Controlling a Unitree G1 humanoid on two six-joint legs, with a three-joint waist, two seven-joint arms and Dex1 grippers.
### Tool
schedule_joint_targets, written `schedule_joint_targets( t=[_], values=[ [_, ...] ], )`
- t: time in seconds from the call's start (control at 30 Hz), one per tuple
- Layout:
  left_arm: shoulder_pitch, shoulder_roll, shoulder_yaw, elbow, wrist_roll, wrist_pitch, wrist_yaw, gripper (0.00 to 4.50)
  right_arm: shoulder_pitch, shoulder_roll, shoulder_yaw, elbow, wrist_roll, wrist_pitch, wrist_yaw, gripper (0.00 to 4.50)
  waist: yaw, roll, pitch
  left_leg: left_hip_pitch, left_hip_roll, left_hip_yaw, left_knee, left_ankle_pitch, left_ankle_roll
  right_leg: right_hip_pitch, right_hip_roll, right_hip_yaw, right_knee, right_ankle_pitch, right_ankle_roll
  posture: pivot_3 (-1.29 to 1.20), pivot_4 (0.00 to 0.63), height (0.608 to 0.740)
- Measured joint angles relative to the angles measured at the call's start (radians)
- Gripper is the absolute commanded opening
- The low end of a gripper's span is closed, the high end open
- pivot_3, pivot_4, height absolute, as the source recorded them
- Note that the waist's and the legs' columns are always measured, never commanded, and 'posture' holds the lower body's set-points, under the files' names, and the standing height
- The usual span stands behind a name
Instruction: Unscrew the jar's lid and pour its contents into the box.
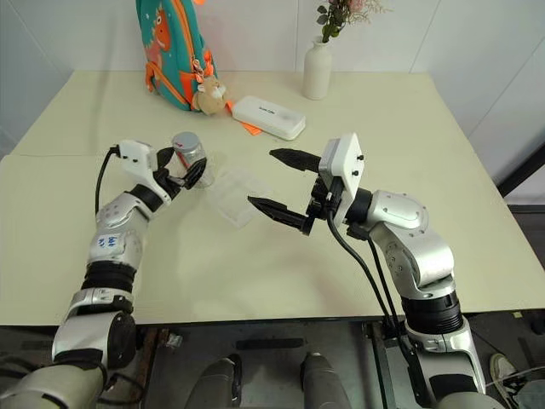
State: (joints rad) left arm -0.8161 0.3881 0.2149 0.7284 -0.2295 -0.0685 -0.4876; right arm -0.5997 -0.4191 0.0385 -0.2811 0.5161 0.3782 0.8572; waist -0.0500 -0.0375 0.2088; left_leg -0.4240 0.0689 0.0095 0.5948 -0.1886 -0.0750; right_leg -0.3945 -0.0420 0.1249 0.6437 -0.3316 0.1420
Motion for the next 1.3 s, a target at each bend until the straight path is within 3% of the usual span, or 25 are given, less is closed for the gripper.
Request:
schedule_joint_targets(
  t=[0.27,0.5,0.6,0.8,1.0,1.13,1.3],
  values=[
    [-0.137,0.006,-0.028,0.273,0.058,-0.107,-0.013,4.47,0.037,0.005,-0.004,-0.061,-0.002,-0.004,-0.061,4.50,-0.003,0.000,0.000,0.000,0.000,0.000,-0.001,0.000,0.000,-0.001,0.000,0.000,0.000,0.000,0.001,0.00,0.150,0.740],
    [-0.182,0.020,-0.037,0.366,0.104,-0.162,0.004,4.47,0.043,0.007,-0.004,-0.074,-0.001,-0.004,-0.087,4.50,-0.003,0.000,0.000,0.000,0.000,0.000,-0.001,0.000,0.000,-0.001,0.000,0.000,0.000,0.000,0.001,0.00,0.150,0.740],
    [-0.183,0.031,-0.036,0.396,0.116,-0.167,0.016,3.84,0.043,0.007,-0.004,-0.074,-0.001,-0.004,-0.094,4.50,-0.002,0.000,0.000,0.000,0.000,0.000,-0.001,0.000,0.000,-0.001,0.000,0.000,0.000,0.000,0.001,0.00,0.150,0.740],
    [-0.185,0.041,-0.036,0.419,0.121,-0.177,0.016,1.98,0.042,0.008,-0.004,-0.074,0.001,-0.005,-0.097,4.50,0.000,0.000,0.000,0.000,0.000,0.000,-0.001,0.000,0.000,-0.001,0.000,0.000,0.000,0.000,0.001,0.00,0.150,0.740],
    [-0.200,0.039,-0.009,0.423,0.091,-0.181,-0.045,1.88,0.042,0.011,-0.004,-0.071,0.004,-0.005,-0.097,4.50,0.000,0.000,0.000,0.000,0.000,0.000,-0.001,0.000,0.000,-0.001,0.000,0.000,0.000,0.000,0.001,0.00,0.150,0.740],
    [-0.187,0.039,0.013,0.328,0.024,-0.151,-0.171,1.88,0.042,0.014,-0.004,-0.071,0.007,-0.004,-0.100,4.50,0.000,0.000,0.000,-0.001,0.000,0.000,-0.002,0.000,-0.001,-0.001,0.000,0.000,0.000,0.000,0.001,0.00,0.150,0.740],
    [-0.034,0.156,0.003,-0.122,-0.095,0.093,-0.369,1.88,0.027,0.028,-0.001,-0.072,0.025,0.056,-0.137,4.50,-0.018,0.000,0.000,0.000,0.001,0.001,-0.004,0.001,-0.002,-0.002,0.001,0.000,0.002,-0.001,0.000,0.00,0.150,0.740]
  ],
)
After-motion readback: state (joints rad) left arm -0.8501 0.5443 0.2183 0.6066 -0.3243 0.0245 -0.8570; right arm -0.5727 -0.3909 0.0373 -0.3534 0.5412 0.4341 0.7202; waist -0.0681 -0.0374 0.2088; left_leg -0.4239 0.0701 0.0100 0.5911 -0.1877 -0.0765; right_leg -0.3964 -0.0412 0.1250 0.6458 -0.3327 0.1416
